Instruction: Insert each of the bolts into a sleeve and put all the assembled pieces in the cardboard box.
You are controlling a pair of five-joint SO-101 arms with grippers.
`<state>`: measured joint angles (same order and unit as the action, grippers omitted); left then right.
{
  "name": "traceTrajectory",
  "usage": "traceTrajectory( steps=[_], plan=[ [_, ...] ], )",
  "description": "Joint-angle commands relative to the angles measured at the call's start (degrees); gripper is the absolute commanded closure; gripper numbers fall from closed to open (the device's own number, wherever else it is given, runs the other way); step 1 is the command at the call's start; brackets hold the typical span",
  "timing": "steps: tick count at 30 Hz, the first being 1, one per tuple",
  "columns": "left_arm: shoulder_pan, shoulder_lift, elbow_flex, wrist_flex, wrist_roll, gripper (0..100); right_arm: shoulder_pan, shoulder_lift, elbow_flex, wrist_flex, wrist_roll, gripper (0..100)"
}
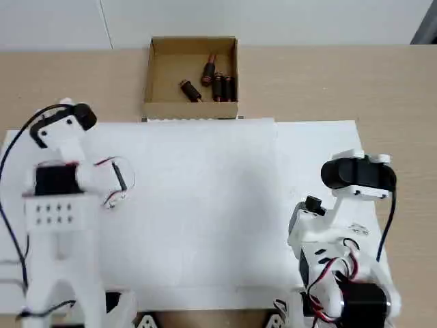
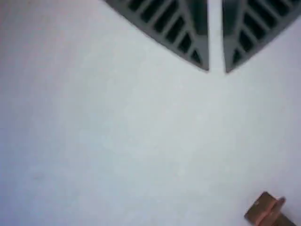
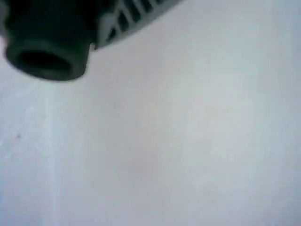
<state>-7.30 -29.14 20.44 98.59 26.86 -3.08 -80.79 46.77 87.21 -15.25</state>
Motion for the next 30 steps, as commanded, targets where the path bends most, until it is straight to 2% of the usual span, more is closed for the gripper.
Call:
traceTrajectory(
  steps=[1,8,13,18,23,30],
  plan=[
    [-0.4,5.8,-6.0,1.8,-2.8,99,0.5,-0.3,-0.4,-1.5,0.3,99.5],
    [-0.4,10.7,-8.0,1.8,-23.6,99,0.5,-0.3,-0.4,-1.5,0.3,99.5],
    [-0.5,11.1,-7.3,1.8,-47.7,99,0.5,-0.3,-0.4,-1.5,0.3,99.5],
    [-6.7,11.1,-5.3,0.8,-66.7,99,0.4,-0.3,-0.3,-1.5,0.3,99.5],
    [-13.4,11.1,-4.7,-3.0,-79.1,99,0.4,-0.3,4.0,-1.9,0.2,99.5],
    [-15.2,10.9,1.7,-9.2,-100.5,99,0.4,-4.7,10.7,-8.1,0.4,99.5]
  ],
)
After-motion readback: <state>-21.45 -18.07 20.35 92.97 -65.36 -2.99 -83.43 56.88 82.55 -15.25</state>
